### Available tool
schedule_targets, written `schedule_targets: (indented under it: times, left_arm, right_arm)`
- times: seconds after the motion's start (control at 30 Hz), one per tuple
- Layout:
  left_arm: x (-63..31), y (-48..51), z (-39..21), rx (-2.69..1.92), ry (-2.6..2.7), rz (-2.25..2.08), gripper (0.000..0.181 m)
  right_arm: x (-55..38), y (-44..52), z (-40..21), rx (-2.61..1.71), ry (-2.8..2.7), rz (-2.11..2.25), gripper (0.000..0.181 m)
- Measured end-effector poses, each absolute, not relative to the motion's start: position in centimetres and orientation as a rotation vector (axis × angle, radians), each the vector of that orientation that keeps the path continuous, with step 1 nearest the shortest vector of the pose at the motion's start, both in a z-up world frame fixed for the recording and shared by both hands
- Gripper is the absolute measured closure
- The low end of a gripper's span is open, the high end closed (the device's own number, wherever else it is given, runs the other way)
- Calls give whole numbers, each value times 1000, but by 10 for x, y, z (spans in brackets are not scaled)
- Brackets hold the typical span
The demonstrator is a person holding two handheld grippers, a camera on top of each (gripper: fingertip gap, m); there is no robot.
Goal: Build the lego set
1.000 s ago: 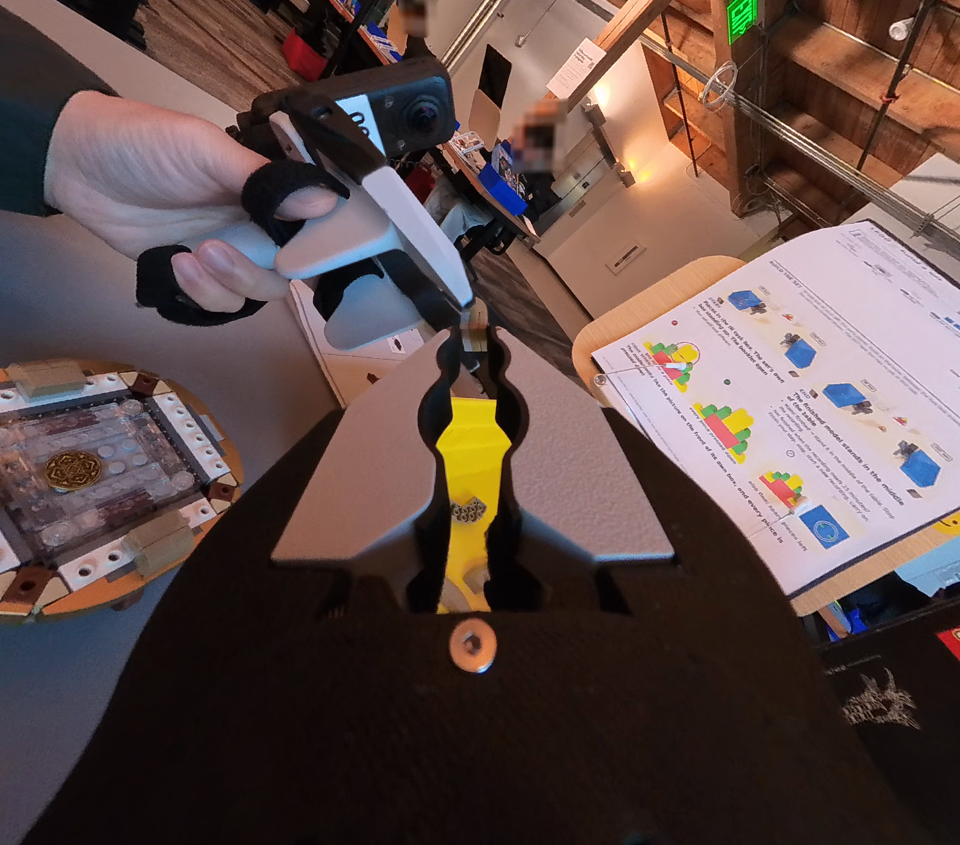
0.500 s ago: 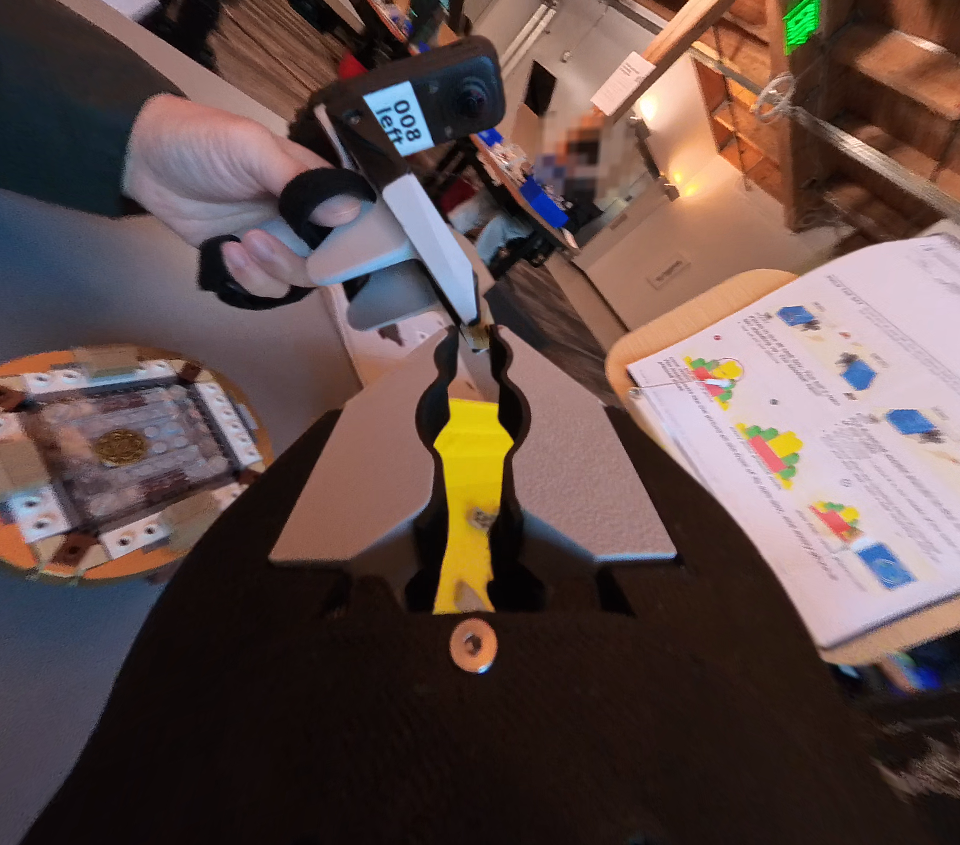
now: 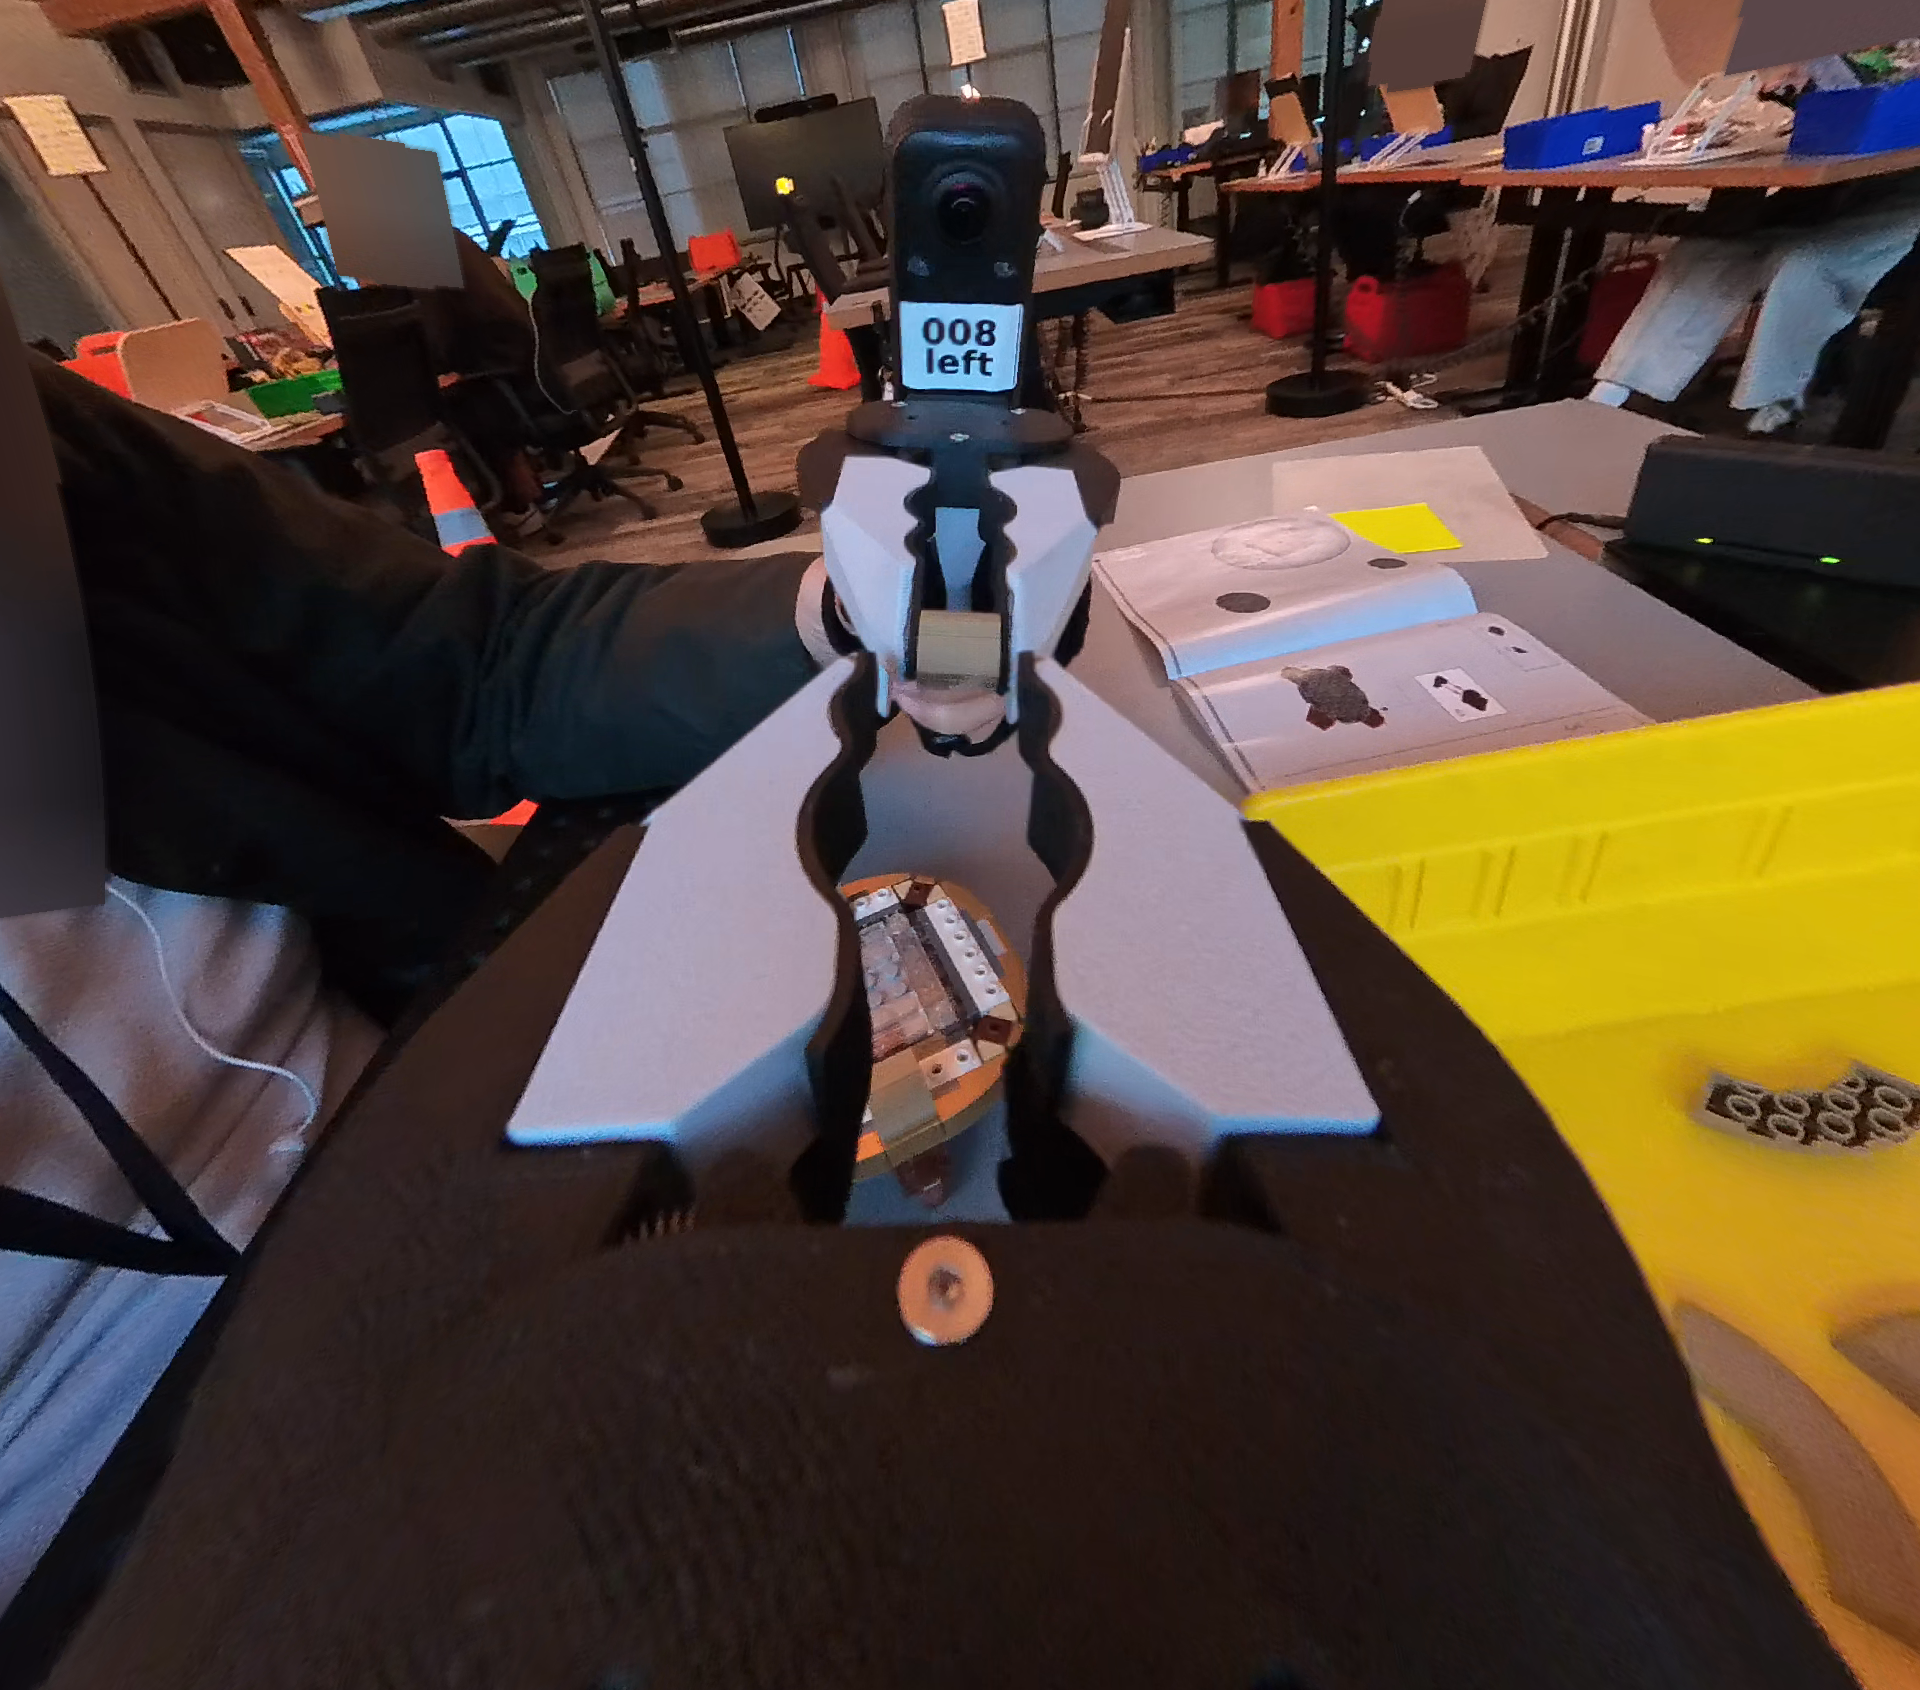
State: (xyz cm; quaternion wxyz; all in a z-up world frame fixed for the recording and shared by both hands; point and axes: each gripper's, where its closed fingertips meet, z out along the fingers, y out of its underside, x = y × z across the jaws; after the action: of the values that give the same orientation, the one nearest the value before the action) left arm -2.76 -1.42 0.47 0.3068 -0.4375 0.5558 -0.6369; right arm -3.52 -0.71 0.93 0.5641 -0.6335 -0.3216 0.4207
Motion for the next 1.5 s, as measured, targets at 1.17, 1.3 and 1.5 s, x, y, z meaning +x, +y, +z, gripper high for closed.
schedule_targets:
  times: [1.17, 1.3, 1.5]
  left_arm:
    - [-25, -10, 2, -1206, 1438, -1676, 159]
    - [-27, -15, 1, -1191, 1477, -1672, 167]
    - [-27, -15, -1, -1216, 1486, -1692, 167]
  right_arm:
    - [-31, -4, 6, -1538, -696, 1104, 168]
    - [-33, -6, 5, -1529, -715, 1110, 168]
    - [-33, -5, 3, -1531, -723, 1094, 166]
